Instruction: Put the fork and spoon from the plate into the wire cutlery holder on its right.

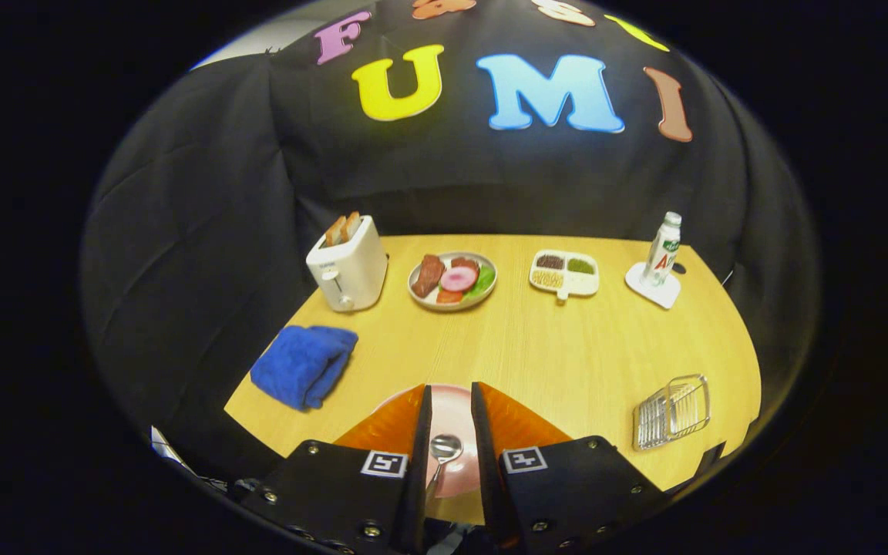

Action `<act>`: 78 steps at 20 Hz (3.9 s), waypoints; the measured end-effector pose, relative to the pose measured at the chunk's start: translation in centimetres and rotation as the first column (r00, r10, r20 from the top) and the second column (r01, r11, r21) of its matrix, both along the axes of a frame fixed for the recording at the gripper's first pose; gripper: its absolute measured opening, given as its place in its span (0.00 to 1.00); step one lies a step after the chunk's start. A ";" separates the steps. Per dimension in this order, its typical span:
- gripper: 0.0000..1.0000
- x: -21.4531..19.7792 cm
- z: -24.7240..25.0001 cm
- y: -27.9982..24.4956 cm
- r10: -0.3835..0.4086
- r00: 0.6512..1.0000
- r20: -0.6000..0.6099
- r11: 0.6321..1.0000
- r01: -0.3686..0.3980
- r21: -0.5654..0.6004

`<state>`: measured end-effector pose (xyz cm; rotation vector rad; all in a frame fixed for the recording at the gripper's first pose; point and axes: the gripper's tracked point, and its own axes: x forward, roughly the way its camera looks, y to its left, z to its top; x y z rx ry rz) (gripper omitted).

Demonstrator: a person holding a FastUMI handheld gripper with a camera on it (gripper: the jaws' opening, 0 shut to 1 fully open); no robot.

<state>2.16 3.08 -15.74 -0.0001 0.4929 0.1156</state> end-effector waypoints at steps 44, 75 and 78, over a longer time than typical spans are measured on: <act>0.04 0.7 -12.5 -3.8 -0.171 0.911 -0.374 0.965 0.231 0.122; 0.04 -4.4 -6.2 -24.3 -0.557 0.723 -0.408 0.606 0.690 0.396; 0.06 -4.4 -5.9 -24.4 -0.563 0.719 -0.407 0.603 0.694 0.392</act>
